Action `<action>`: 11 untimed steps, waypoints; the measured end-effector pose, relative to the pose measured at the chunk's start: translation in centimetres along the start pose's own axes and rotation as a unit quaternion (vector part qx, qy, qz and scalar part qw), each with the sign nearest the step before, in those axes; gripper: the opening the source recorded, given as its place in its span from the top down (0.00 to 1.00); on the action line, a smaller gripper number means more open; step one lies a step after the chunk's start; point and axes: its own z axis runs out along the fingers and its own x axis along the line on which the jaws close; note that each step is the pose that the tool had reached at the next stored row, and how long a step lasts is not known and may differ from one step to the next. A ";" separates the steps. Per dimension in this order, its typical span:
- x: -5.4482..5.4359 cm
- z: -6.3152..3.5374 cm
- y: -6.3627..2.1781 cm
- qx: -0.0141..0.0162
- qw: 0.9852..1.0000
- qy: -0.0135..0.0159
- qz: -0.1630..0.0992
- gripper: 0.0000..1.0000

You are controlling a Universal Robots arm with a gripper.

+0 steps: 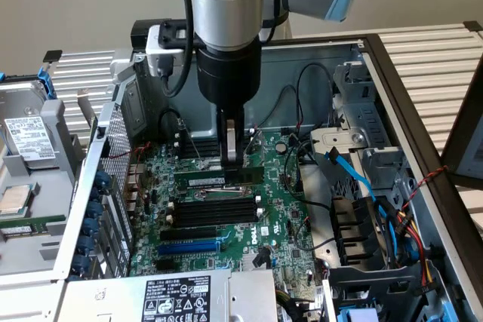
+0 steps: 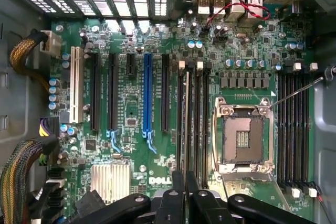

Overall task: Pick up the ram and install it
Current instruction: 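Insert the ram into the slot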

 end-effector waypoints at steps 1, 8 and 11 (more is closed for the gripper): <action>0.0 0.19 0.04 0.000 1.000 0.000 0.000 0.87; 0.1 1.46 0.24 0.000 1.000 0.000 0.000 0.87; 0.1 1.68 0.26 0.005 1.000 0.000 0.000 0.87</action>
